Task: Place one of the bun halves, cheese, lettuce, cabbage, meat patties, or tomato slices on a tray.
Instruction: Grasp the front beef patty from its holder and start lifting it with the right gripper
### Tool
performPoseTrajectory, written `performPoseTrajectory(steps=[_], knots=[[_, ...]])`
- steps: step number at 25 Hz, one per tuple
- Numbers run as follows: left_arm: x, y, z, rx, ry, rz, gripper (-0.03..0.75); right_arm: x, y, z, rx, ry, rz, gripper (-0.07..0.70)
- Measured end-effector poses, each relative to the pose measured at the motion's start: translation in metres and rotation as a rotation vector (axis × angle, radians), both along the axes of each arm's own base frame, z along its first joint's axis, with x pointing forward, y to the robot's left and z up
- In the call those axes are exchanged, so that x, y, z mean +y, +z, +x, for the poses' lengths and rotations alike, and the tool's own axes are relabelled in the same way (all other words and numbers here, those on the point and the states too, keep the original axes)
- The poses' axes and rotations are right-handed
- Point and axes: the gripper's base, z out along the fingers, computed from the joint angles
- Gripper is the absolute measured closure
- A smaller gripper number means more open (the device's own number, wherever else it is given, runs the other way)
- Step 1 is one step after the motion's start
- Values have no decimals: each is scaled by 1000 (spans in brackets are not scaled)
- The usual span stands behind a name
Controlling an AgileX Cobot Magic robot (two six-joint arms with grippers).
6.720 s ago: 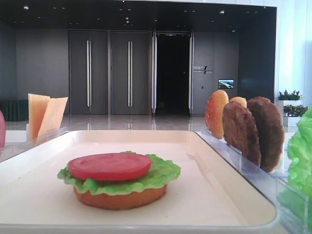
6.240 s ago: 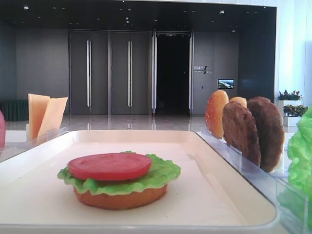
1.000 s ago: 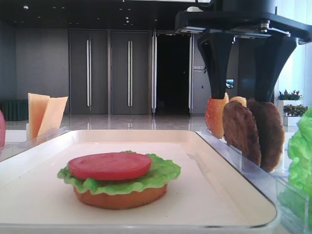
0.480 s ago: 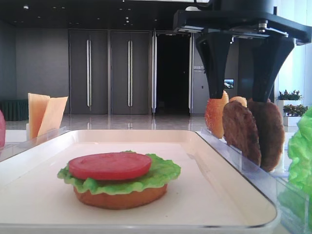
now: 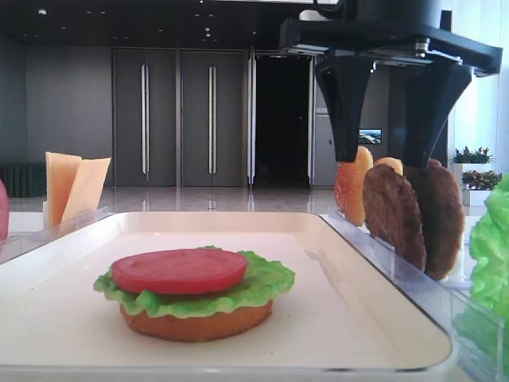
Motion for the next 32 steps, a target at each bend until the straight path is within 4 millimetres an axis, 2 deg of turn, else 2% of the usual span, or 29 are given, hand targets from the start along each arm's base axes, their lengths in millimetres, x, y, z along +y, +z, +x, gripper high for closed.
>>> performPoseTrajectory(steps=[8,16,21,28,32], knots=[[0,0,0,0,1,-1,433,4,-23,7,38,18,-30,199],[0,0,0,0,1,-1,433,2,-27,11,19,45,-71,229],[0,0,0,0,1,-1,433,2,-28,13,-8,50,-70,293],[0,0,0,0,1,-1,433,0,-28,16,-40,63,-86,482],[0,0,0,0,1,-1,433,-1,-28,17,-39,61,-86,483]])
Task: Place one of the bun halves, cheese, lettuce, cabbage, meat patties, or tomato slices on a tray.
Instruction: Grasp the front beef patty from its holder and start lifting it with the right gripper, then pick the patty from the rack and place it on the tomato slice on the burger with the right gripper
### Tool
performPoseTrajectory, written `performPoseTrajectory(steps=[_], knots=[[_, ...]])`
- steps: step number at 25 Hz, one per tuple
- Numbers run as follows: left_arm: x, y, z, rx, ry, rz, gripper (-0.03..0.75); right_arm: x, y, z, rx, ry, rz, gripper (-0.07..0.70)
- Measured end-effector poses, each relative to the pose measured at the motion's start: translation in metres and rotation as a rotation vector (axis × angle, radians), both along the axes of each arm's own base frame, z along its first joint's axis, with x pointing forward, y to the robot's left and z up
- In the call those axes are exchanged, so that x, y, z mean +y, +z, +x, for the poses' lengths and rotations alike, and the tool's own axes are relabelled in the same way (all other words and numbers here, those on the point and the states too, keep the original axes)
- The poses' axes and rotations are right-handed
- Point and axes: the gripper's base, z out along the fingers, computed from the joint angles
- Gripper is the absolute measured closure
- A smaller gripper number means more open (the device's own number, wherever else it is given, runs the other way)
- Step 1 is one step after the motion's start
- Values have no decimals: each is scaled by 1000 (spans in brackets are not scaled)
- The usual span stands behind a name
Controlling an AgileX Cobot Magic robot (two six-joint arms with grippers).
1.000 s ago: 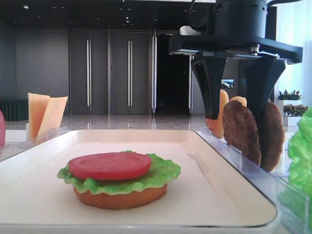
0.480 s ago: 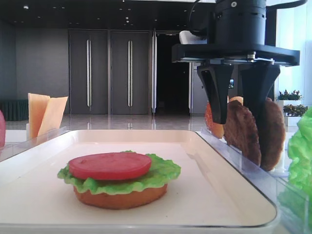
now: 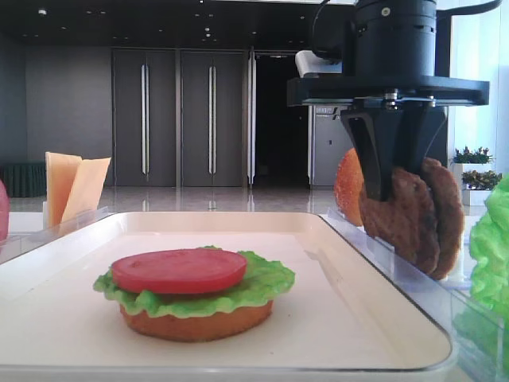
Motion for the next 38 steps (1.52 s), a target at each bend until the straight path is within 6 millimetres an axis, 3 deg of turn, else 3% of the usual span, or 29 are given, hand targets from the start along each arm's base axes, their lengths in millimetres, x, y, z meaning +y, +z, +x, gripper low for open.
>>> performPoseTrajectory(steps=[5,9,18,22,38], knots=[[0,0,0,0,0,0,433,0,1,0,2,0,-1,483],[0,0,0,0,0,0,433,-3,13,-5,-6,-1,4,483],[0,0,0,0,0,1,433,-9,92,-19,-150,-22,124,486],[0,0,0,0,0,1,433,-14,115,-27,-206,-23,160,486],[0,0,0,0,0,1,433,-12,126,-36,-190,-38,239,486]])
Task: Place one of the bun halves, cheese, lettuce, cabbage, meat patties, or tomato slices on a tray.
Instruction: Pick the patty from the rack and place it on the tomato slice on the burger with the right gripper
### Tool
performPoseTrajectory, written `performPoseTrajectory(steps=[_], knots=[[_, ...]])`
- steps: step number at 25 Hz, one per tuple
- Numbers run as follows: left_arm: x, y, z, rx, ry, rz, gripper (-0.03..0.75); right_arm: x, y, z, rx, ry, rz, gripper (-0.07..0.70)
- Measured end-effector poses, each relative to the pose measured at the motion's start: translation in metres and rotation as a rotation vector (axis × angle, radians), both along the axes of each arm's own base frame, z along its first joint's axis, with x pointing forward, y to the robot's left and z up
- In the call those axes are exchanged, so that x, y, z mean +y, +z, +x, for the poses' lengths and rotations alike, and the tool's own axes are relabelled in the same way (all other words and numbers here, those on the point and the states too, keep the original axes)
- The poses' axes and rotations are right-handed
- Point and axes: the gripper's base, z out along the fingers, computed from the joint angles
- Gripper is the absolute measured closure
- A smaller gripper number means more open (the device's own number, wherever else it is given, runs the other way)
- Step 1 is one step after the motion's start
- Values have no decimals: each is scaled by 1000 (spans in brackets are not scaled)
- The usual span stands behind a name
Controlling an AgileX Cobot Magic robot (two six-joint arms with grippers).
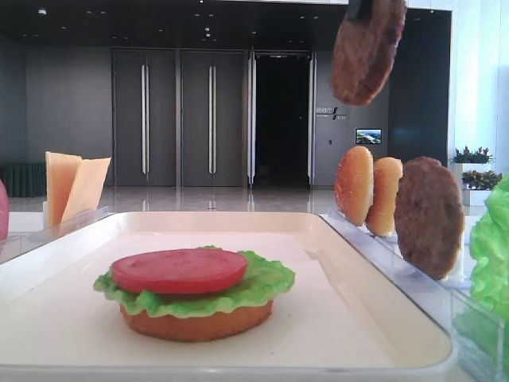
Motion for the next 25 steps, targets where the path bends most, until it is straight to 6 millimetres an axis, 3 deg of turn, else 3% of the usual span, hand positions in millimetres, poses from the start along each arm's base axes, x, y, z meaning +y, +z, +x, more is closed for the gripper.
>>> performPoseTrajectory(steps=[4,12,17,25], knots=[[0,0,0,0,0,0,433,1,14,-22,-17,18,44,486],[0,0,0,0,0,0,433,3,29,-96,-17,90,101,486],[0,0,0,0,0,0,433,-4,30,-131,-7,120,125,486],[0,0,0,0,0,0,433,-12,14,-146,38,117,97,486]])
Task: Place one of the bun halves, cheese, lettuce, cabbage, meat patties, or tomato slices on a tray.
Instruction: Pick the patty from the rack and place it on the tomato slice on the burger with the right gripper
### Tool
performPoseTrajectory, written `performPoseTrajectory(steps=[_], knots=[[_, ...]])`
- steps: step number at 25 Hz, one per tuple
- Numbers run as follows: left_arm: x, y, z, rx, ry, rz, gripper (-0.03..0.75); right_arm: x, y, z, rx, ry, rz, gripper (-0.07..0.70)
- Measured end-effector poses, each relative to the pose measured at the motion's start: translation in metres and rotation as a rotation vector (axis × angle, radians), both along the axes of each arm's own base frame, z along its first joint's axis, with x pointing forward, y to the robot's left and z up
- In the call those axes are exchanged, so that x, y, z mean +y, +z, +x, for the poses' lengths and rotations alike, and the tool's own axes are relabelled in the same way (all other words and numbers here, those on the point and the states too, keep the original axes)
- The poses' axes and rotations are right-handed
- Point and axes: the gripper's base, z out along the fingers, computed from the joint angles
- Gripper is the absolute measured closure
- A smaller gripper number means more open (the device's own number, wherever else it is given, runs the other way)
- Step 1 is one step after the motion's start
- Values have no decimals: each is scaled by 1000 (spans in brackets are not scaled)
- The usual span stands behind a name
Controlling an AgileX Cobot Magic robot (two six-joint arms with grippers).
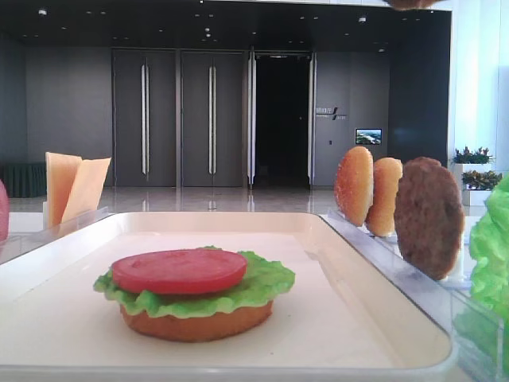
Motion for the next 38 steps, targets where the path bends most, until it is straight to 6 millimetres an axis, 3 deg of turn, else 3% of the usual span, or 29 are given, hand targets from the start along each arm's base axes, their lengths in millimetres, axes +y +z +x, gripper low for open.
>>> performPoseTrajectory(steps=[6,10,16,21,32,38], knots=[[0,0,0,0,0,0,449,9,0,-7,43,131,78,486],[0,0,0,0,0,0,483,34,-5,-7,90,284,219,486],[0,0,0,0,1,-1,496,71,-27,6,191,465,383,486],[0,0,0,0,1,-1,496,84,-48,37,221,486,514,486],[0,0,0,0,1,-1,496,75,-82,102,224,424,742,486],[0,0,0,0,1,-1,496,72,-111,124,270,368,769,486]])
